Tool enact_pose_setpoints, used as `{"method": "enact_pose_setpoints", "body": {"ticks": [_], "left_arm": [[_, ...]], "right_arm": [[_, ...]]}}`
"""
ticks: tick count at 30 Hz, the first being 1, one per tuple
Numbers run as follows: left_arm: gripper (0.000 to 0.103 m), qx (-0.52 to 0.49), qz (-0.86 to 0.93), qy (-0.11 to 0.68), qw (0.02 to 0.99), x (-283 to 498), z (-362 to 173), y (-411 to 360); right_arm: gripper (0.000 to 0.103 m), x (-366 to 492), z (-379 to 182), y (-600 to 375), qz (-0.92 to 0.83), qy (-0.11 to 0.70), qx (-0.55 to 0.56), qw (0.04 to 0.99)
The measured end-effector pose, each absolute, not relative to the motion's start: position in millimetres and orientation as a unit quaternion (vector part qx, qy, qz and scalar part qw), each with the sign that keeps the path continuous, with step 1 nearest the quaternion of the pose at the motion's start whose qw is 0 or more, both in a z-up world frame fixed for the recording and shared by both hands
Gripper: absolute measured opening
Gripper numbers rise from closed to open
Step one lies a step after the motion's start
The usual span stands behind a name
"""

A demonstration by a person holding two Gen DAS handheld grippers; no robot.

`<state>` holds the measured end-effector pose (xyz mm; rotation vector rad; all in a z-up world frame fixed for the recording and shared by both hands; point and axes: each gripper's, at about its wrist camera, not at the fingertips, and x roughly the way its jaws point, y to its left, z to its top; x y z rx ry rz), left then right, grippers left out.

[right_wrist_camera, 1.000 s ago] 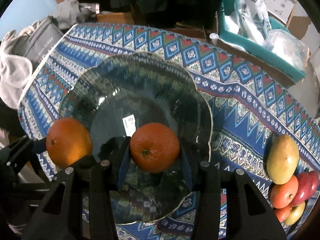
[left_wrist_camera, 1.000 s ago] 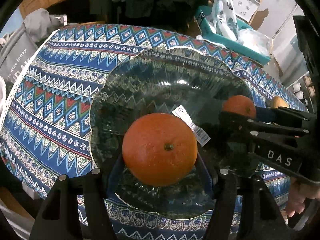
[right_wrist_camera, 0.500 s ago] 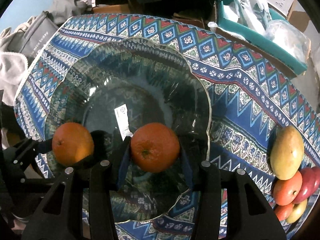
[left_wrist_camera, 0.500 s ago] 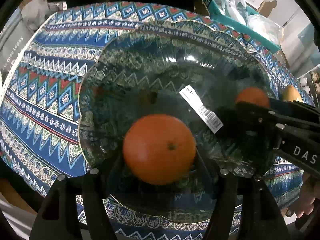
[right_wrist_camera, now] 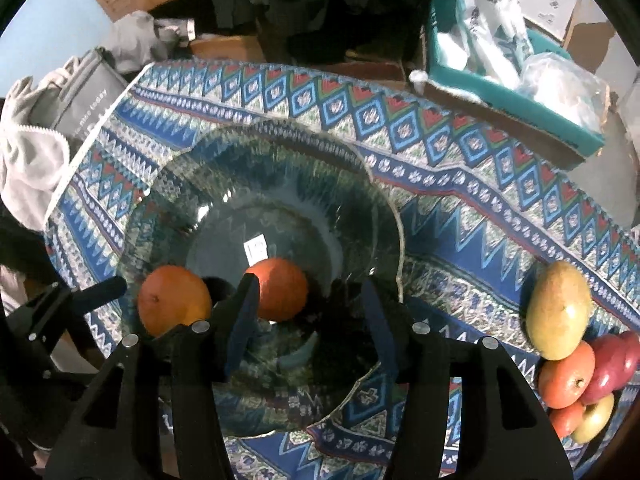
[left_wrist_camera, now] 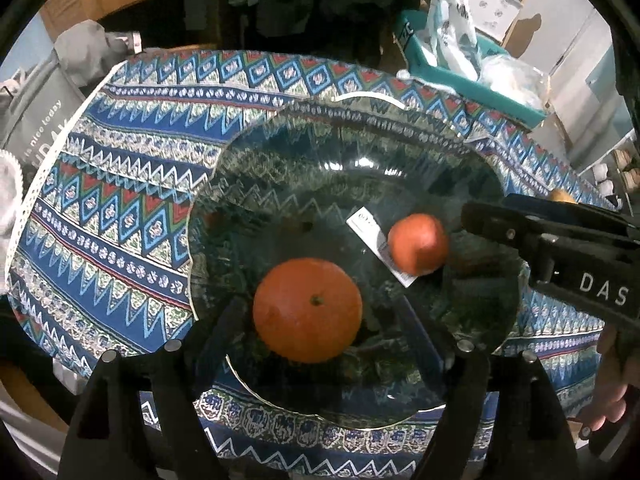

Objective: Organize fruits
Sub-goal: 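Lower both oranges into the glass bowl and open both tools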

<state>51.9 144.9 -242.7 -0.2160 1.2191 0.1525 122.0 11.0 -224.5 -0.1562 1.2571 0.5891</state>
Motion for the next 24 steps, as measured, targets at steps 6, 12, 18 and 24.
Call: {"method": "enact_pose_setpoints", "body": {"ticks": [6,12,18,24], "left_arm": [[0.081,-0.103,0.07,0.548,0.827,49,-221,144],[0.081,-0.099,0.065,0.529,0.84,46,-201,138],[0.081,-0.082,0.063,0.507,0.856,43,-178,129],[0.081,-0.077,0.053,0.491,0.866,40,-160,119]], "right_arm": [[0.054,118,-197,5,0.252,0.546,-0.087,0.794],[0.054,112,-168,-6,0.235,0.513,-0.097,0.82],[0.054,102,-143,-17,0.228,0.484,-0.1,0.839],[0.054,92,-123,-29,0.219,0.462,-0.101,0.853]]}}
